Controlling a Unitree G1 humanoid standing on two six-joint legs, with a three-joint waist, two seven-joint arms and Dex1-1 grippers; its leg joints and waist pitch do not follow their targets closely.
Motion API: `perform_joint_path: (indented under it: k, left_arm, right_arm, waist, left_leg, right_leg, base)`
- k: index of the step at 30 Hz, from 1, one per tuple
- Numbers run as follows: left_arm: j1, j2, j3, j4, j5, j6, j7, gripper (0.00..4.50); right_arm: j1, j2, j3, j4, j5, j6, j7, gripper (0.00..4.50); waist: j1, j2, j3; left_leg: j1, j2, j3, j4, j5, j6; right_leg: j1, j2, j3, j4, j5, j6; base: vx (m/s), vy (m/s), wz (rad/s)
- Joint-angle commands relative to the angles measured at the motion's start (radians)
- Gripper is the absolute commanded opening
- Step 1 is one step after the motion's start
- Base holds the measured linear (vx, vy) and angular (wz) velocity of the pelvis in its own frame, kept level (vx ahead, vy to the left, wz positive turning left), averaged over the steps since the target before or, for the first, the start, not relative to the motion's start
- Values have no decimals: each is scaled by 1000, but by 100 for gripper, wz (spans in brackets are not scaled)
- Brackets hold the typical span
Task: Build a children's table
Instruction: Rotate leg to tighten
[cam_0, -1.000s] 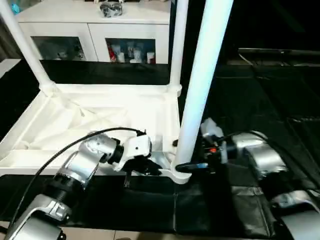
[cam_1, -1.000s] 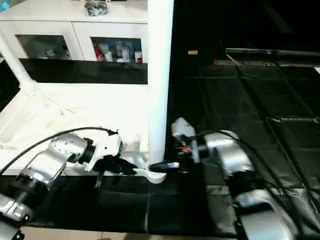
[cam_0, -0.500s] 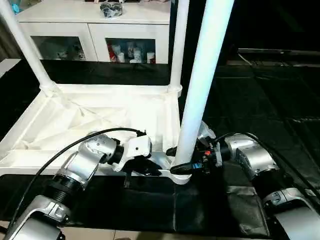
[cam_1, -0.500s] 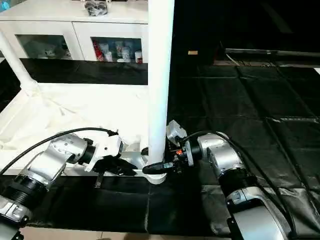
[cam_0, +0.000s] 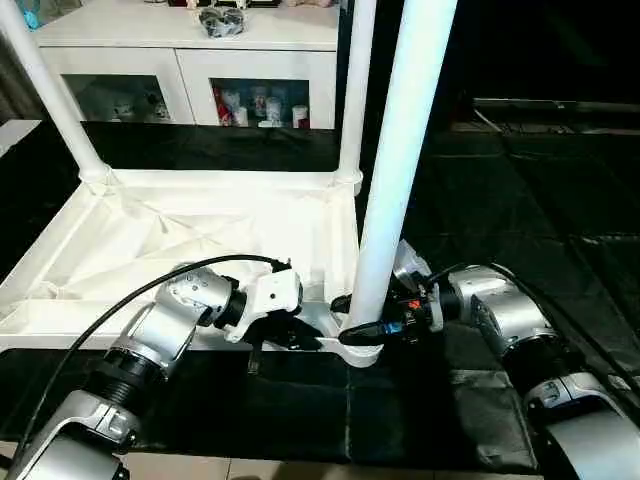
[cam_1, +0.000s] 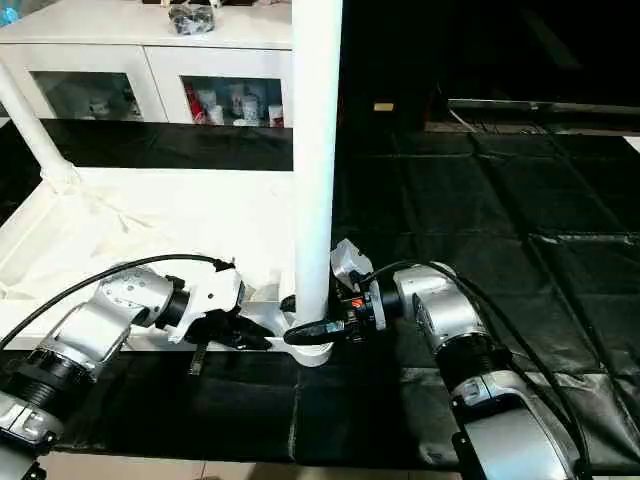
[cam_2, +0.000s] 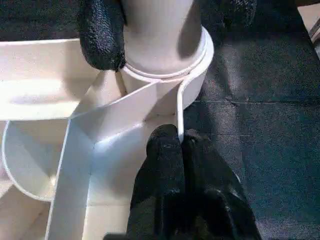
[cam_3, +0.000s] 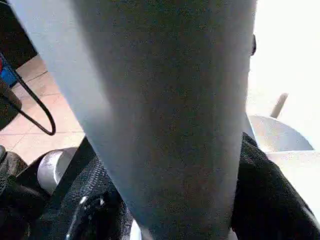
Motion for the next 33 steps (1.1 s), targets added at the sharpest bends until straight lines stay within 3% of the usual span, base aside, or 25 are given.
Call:
perform_joint_path:
  k: [1,6,7,9,11,13,16,17,19,20,23,27,29,33]
  left_arm:
    - [6,-11,-31,-8,15,7,7,0]
    - [-12,-53,-27,36,38,52,85,0]
    - [-19,-67,-24,50,40,63,108,0]
    - [-41,-106,-10,80,39,97,162,0]
    - [-66,-150,2,111,39,131,221,0]
    - [-94,-194,9,145,47,156,287,0]
    - [-133,-251,35,187,52,196,387,0]
    - [-137,-256,38,191,51,200,397,0]
    - [-174,-308,84,229,47,234,499,0]
    - [-186,-323,96,242,50,238,526,0]
    - [-194,-326,97,253,60,227,535,0]
    - [-184,-292,83,252,78,193,504,0]
    - [-178,-274,82,252,76,173,478,0]
    - [-158,-241,71,237,75,132,431,0]
  right_arm:
    - [9,14,-6,-33,30,36,10,220]
    - [58,43,-32,-69,41,58,-90,220]
    - [64,54,-40,-67,35,55,-133,220]
    - [70,87,-60,-46,15,42,-251,219]
    - [67,129,-82,-20,-4,29,-381,217]
    - [61,177,-99,-3,-20,31,-511,215]
    - [49,242,-122,11,-34,52,-677,212]
    - [48,247,-125,13,-34,54,-690,211]
    - [30,309,-162,32,-27,84,-824,211]
    - [20,336,-178,43,-24,89,-879,211]
    - [10,358,-176,55,-46,80,-935,211]
    - [10,363,-202,62,-44,86,-980,211]
    - [20,357,-219,46,-35,97,-975,281]
    - [54,317,-210,5,-38,83,-929,303]
  waist:
    - [-1,-4,-65]
    - [1,-1,-65]
    - [2,6,-63]
    - [-5,4,-57]
    - [-15,5,-50]
    - [-22,5,-50]
    - [-43,8,-48]
    - [-49,8,-53]
    - [-58,15,-52]
    - [-68,10,-50]
    - [-84,14,-53]
    - [-86,13,-54]
    - [-84,15,-54]
    - [-78,15,-59]
  left_leg:
    - [-11,-6,25,-69,-195,60]
    - [-11,-6,26,-70,-199,55]
    - [-9,-8,25,-70,-213,49]
    - [-6,-12,27,-73,-255,38]
    - [-1,-21,23,-74,-299,16]
    - [3,-26,20,-73,-315,14]
    - [-5,-30,15,-75,-323,13]
    - [-3,-31,11,-75,-334,16]
    - [-6,-30,11,-77,-332,22]
    - [-5,-34,10,-76,-354,26]
    - [-7,-34,6,-78,-376,39]
    - [-6,-29,8,-81,-375,52]
    - [-6,-25,10,-84,-363,53]
    - [-8,-23,15,-84,-309,59]
  right_leg:
    - [65,-33,35,-60,-284,-217]
    - [65,-33,35,-61,-284,-214]
    - [63,-33,35,-64,-308,-209]
    - [61,-32,33,-78,-394,-181]
    - [57,-33,27,-95,-536,-123]
    - [55,-34,21,-107,-608,-84]
    - [58,-29,11,-114,-623,-58]
    - [61,-31,5,-116,-619,-56]
    - [62,-30,3,-117,-592,-63]
    - [60,-25,-3,-124,-599,-64]
    - [62,-29,-4,-125,-589,-66]
    - [60,-31,4,-118,-532,-99]
    - [61,-31,10,-112,-486,-124]
    - [66,-31,19,-101,-391,-161]
  base:
    - [0,0,0]
    - [0,0,0]
    - [0,0,0]
    - [0,0,0]
    - [0,0,0]
    - [0,0,0]
    - [0,0,0]
    - [0,0,0]
    - [0,0,0]
    - [0,0,0]
    - [0,0,0]
    - [0,0,0]
    - [0,0,0]
    - [0,0,0]
